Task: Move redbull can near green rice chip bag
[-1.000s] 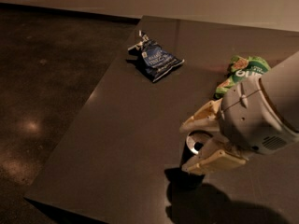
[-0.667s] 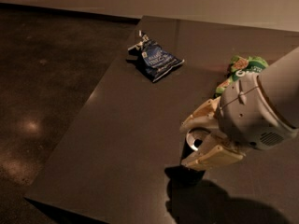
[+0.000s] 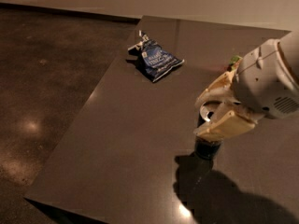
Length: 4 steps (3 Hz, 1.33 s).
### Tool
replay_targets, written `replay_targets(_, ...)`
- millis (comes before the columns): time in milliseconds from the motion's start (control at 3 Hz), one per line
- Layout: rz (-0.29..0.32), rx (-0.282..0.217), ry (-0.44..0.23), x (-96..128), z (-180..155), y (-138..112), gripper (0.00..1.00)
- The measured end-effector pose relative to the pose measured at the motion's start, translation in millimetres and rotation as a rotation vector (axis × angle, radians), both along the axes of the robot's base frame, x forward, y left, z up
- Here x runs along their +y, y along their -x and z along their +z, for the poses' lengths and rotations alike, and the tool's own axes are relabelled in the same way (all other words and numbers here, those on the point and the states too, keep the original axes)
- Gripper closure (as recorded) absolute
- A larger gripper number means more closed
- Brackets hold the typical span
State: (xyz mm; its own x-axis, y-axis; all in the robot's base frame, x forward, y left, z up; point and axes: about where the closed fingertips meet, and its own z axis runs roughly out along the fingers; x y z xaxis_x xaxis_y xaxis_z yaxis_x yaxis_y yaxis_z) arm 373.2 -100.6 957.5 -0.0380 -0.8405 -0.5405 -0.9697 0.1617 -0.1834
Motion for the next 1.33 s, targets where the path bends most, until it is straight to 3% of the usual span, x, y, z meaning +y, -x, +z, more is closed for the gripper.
replay_targets(667,-0.212,0.003,0.002,-59,15,-71,1.0)
replay_targets(1333,-0.33,0.056,-0.039,-98,0,-114,1.0)
